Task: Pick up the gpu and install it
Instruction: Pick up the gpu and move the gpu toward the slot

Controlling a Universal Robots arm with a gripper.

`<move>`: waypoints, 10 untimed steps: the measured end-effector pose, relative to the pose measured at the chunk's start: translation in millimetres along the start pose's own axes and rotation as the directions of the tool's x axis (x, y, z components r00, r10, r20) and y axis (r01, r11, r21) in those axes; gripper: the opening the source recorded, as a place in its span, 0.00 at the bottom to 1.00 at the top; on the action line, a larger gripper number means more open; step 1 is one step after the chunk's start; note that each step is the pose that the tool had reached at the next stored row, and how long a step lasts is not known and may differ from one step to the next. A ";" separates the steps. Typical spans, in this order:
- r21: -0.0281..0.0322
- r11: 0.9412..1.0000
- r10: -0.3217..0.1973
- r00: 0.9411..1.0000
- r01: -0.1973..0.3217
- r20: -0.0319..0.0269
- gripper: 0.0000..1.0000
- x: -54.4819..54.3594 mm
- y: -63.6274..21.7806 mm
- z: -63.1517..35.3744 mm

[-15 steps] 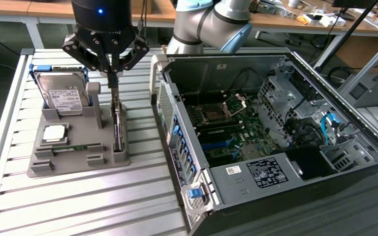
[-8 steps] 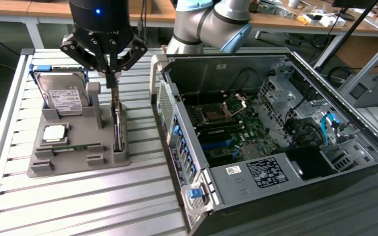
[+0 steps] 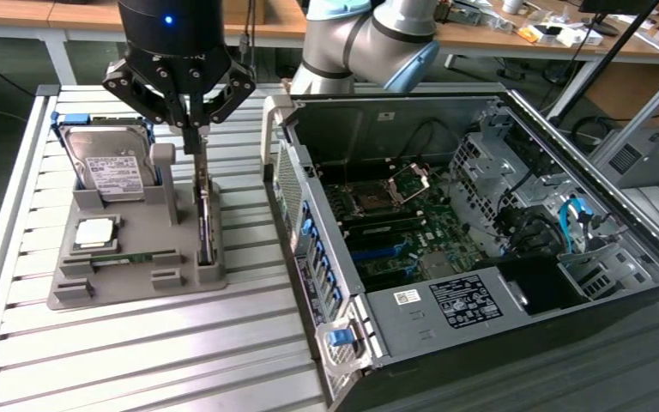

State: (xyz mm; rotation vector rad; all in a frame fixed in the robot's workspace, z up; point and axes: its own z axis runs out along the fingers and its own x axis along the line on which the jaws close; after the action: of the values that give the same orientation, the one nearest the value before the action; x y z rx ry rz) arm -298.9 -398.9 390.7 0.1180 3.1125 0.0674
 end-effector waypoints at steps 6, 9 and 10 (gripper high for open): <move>0.000 1.000 0.000 1.000 0.000 0.000 0.13 0.0 0.0 0.0; 0.000 1.000 0.000 1.000 0.000 0.000 0.20 0.0 0.0 0.0; 0.000 1.000 0.000 1.000 0.000 0.000 0.27 0.0 0.0 0.0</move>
State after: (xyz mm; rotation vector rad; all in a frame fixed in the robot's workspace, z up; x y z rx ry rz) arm -298.9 -398.9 390.7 0.1180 3.1125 0.0674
